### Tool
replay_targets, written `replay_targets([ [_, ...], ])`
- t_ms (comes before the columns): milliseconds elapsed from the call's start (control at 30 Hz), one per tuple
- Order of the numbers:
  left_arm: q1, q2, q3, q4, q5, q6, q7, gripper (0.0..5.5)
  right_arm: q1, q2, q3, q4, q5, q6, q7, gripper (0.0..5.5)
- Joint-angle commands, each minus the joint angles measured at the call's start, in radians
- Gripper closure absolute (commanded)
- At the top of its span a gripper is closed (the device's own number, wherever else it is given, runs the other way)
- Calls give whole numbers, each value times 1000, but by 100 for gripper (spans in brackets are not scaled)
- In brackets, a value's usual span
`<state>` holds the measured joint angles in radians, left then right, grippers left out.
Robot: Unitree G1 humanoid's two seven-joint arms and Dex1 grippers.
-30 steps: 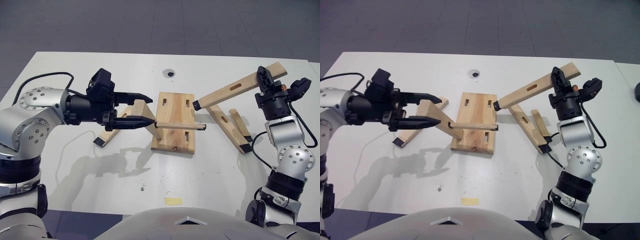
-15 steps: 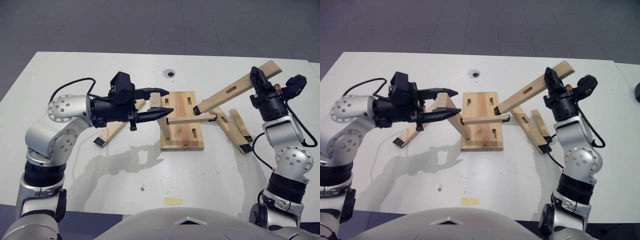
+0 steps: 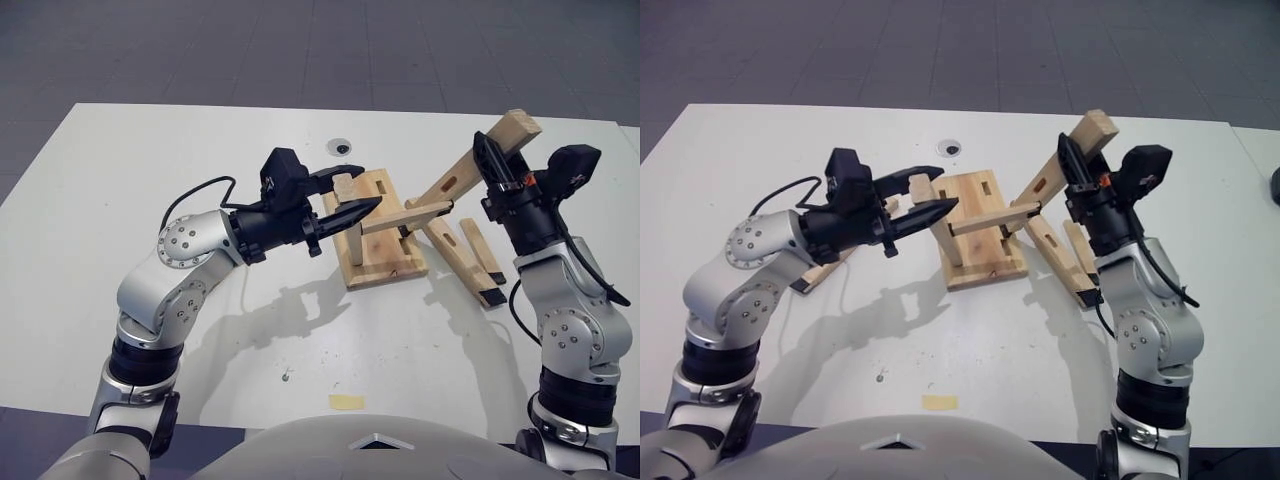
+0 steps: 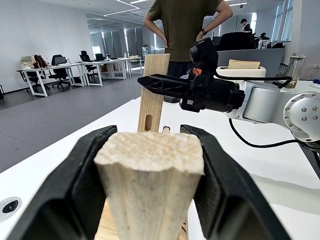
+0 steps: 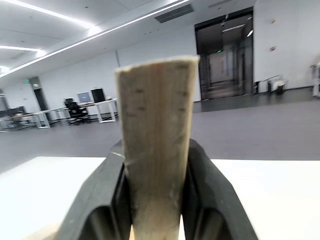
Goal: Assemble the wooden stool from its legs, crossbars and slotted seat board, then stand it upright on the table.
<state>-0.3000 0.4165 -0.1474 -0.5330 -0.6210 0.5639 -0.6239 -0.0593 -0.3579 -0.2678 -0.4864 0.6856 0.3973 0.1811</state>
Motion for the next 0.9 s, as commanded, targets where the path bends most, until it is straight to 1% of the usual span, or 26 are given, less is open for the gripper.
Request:
replay_targets([
  [33, 39, 11, -29, 30, 22, 38, 3, 338, -34, -41, -36, -16, -32, -14, 11, 448],
  [133, 54, 14, -22, 19, 20, 39, 5, 338, -5, -74, -16, -43, -19, 33, 54, 448],
  [333, 70, 7, -14, 6, 22, 30, 22, 338, 56, -31, 4, -64, -7, 61, 52, 448],
  [567, 56, 20, -23, -13, 29, 43, 33, 338, 73, -32, 68, -154, -73, 61, 48, 448],
  [633, 33, 45, -49, -17, 68, 60, 38, 338, 84, -36, 83, -170, -102, 50, 55, 448],
  [900, -8, 55, -62, -34, 67, 122, 80, 338, 111, -8, 84, -181, -110, 46, 55, 448],
])
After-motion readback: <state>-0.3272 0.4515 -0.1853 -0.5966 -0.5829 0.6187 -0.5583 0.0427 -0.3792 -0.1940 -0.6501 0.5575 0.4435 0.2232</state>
